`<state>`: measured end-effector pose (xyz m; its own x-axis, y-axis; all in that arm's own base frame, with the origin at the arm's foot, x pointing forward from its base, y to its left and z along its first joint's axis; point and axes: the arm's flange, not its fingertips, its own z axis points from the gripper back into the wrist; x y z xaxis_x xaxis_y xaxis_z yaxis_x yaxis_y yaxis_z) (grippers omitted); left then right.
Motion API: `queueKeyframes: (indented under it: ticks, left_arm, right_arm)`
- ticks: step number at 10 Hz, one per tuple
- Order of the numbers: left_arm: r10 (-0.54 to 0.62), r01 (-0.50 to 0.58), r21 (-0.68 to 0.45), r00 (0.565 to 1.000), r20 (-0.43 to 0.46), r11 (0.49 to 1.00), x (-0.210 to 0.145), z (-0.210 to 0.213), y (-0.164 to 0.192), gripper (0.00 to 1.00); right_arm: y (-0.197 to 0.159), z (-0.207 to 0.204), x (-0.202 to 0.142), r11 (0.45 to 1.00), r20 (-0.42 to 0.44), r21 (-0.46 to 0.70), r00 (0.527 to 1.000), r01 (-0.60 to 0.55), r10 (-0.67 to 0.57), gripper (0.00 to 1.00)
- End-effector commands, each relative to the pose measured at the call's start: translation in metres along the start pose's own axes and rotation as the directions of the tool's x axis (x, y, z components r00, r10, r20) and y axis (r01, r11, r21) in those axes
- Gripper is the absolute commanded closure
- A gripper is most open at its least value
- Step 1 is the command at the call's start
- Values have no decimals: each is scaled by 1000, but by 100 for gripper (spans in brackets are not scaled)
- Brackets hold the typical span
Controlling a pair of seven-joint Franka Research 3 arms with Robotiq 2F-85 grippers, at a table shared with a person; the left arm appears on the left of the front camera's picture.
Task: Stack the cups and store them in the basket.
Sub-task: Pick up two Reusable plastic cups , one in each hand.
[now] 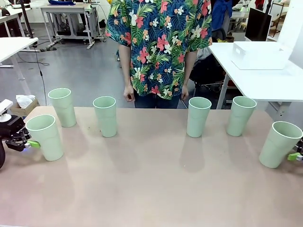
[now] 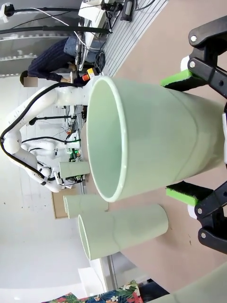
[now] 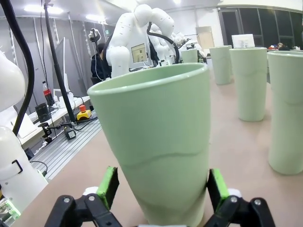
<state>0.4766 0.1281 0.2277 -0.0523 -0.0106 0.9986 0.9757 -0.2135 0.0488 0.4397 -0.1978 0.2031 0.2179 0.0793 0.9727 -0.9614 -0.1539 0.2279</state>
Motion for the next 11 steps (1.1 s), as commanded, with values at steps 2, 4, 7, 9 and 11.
queueKeyframes:
  ticks: [2,4,7,9,11]
  left_arm:
    - [-26,25,-28,999,-36,999,-2,-11,-6,0]
    - [-26,25,-34,999,-32,999,-3,-10,-4,0]
    - [-27,26,-40,999,-28,999,-4,-11,-1,0]
    - [-30,28,-45,999,-32,999,-3,-18,-1,0]
    - [-35,34,-46,999,-25,998,0,-26,-2,0]
  right_arm:
    - [7,-13,2,999,-14,-19,1000,-28,28,0]
    - [7,-17,3,999,-4,-23,1000,-28,28,0]
    - [8,-21,8,999,3,-37,1000,-22,22,0]
    - [10,-25,10,999,-1,-43,1000,-24,24,0]
    - [12,-28,12,999,4,-47,1000,-24,24,0]
